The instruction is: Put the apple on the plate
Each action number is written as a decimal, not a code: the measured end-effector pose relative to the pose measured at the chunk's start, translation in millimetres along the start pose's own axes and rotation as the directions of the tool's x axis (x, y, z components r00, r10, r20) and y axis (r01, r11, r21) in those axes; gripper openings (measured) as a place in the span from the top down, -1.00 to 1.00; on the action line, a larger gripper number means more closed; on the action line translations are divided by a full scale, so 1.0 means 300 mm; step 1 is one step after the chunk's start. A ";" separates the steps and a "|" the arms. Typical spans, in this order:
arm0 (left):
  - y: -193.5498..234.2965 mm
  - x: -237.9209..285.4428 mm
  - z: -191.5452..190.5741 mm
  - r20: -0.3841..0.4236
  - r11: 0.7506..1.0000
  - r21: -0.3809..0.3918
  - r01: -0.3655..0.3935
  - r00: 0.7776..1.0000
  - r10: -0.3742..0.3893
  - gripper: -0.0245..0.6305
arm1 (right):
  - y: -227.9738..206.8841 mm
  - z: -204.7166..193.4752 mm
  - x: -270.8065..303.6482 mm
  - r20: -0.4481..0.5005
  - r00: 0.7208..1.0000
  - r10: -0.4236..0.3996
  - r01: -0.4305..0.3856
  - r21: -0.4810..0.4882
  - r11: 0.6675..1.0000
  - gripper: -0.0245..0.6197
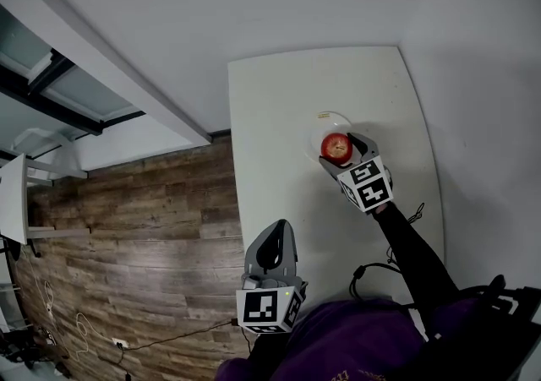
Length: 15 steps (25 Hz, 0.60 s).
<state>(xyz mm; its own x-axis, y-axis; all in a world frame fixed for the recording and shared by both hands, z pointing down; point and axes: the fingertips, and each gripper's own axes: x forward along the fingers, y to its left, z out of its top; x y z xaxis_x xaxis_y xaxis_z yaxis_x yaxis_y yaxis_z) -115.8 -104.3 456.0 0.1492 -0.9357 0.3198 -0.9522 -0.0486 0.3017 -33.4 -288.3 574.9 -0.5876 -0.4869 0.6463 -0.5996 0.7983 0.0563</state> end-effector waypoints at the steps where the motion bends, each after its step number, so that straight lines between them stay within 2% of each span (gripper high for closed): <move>1: 0.003 0.001 -0.002 -0.004 1.000 -0.002 -0.005 1.000 0.005 0.91 | -0.001 0.003 0.006 0.001 1.000 0.002 -0.002 0.000 1.000 -0.25; 7: 0.021 0.005 -0.012 -0.027 1.000 -0.010 -0.027 0.999 0.027 0.91 | -0.007 0.012 0.036 0.003 1.000 0.007 -0.007 0.001 1.000 -0.25; 15: 0.015 0.011 -0.018 -0.032 1.000 -0.002 -0.016 0.999 0.016 0.91 | -0.013 0.011 0.066 0.000 1.000 0.010 -0.010 0.014 1.000 -0.25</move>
<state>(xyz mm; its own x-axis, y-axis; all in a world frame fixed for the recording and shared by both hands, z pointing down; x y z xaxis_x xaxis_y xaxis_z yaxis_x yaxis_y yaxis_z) -118.0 -105.8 463.3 0.1425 -0.9247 0.3531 -0.9539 -0.0332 0.2982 -44.4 -302.3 584.8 -0.5940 -0.4787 0.6466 -0.6008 0.7985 0.0392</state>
